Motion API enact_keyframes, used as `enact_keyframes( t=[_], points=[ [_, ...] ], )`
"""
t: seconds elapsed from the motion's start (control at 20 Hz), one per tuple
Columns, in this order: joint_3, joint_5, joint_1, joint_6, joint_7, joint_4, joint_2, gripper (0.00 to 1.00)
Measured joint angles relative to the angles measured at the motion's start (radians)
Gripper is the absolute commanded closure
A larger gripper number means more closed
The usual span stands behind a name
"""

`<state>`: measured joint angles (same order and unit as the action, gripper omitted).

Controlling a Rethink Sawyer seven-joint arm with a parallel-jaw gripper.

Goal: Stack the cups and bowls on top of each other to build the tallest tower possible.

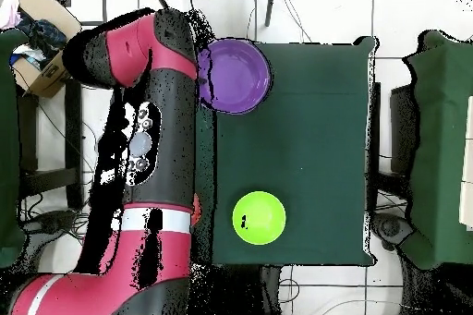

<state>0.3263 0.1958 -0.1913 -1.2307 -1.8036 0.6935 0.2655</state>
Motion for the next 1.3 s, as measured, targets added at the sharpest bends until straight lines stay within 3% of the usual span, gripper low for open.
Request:
enact_keyframes(
  t=[0.7, 1.3],
  points=[
    [-0.007, 0.000, 0.000, -0.034, 0.000, -0.117, -0.106, 1.00],
    [-0.007, 0.000, 0.000, -0.035, 0.000, -0.150, -0.134, 1.00]
  ],
)
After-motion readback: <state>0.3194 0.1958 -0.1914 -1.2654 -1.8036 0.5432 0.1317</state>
